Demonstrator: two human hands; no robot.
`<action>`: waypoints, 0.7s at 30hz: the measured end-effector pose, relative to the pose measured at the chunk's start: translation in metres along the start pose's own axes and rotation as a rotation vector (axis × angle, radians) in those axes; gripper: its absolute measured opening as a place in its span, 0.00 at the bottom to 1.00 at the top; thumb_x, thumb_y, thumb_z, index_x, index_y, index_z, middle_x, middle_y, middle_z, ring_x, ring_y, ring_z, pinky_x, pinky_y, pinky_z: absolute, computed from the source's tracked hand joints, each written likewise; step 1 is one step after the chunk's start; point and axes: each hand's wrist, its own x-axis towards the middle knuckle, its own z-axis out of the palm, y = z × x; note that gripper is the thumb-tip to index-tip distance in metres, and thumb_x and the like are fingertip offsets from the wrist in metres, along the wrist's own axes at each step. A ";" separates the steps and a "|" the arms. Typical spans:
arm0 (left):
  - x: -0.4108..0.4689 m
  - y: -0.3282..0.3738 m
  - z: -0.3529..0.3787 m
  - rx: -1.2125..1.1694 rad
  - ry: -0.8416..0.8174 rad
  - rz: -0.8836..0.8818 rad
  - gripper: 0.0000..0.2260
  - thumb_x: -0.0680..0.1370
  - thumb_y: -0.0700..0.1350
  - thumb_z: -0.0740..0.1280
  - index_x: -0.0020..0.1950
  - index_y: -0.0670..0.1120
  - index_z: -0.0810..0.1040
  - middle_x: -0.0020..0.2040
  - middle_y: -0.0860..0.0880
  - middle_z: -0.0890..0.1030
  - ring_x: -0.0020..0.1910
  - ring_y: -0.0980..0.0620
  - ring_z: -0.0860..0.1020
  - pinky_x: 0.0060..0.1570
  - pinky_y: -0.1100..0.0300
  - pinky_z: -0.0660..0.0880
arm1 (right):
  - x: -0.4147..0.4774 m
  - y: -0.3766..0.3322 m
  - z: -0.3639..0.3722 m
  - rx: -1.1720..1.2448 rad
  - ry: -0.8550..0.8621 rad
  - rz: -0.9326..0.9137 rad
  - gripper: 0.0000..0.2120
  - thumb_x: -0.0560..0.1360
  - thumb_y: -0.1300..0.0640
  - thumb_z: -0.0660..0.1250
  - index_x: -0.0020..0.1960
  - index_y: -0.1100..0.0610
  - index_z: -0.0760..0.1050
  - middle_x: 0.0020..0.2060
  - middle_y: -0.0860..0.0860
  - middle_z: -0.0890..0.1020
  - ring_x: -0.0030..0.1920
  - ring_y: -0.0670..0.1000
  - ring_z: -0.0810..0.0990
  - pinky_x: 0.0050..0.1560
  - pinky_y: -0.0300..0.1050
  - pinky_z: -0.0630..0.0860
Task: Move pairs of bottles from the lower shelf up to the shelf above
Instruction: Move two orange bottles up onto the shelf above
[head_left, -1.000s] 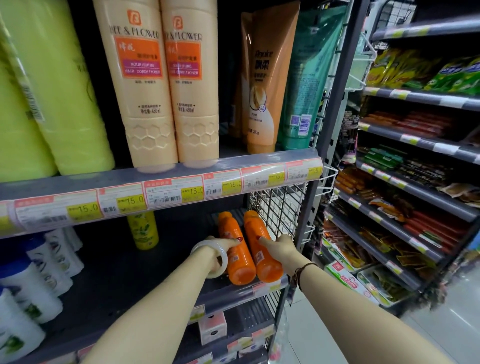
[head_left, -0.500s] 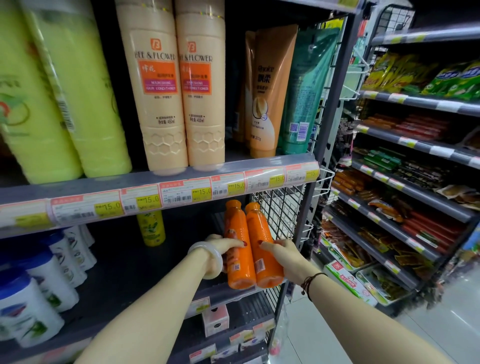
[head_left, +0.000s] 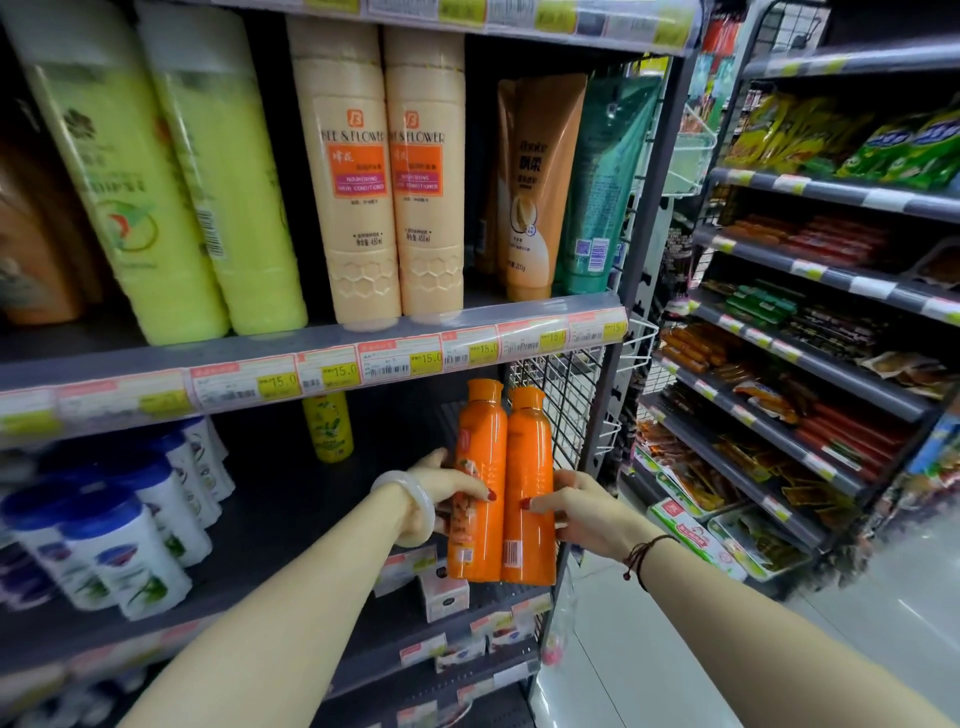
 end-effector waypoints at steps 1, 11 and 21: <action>-0.006 -0.001 0.000 0.013 -0.003 0.002 0.38 0.66 0.37 0.76 0.70 0.51 0.63 0.63 0.42 0.74 0.62 0.39 0.74 0.59 0.38 0.74 | -0.004 0.000 0.001 -0.005 -0.016 0.005 0.30 0.71 0.69 0.70 0.70 0.59 0.63 0.62 0.59 0.76 0.63 0.61 0.75 0.64 0.63 0.72; -0.065 0.001 -0.002 0.268 -0.023 0.085 0.38 0.67 0.36 0.75 0.73 0.51 0.61 0.66 0.45 0.74 0.66 0.42 0.72 0.59 0.46 0.72 | -0.041 -0.002 0.014 -0.040 -0.024 -0.056 0.36 0.66 0.72 0.71 0.66 0.50 0.62 0.58 0.53 0.75 0.61 0.60 0.74 0.64 0.69 0.69; -0.099 0.012 -0.006 0.382 0.000 0.292 0.41 0.65 0.39 0.77 0.72 0.54 0.61 0.67 0.48 0.73 0.67 0.44 0.72 0.62 0.44 0.73 | -0.063 -0.025 0.014 -0.149 -0.036 -0.213 0.39 0.63 0.74 0.73 0.64 0.43 0.66 0.60 0.53 0.77 0.59 0.58 0.78 0.60 0.66 0.74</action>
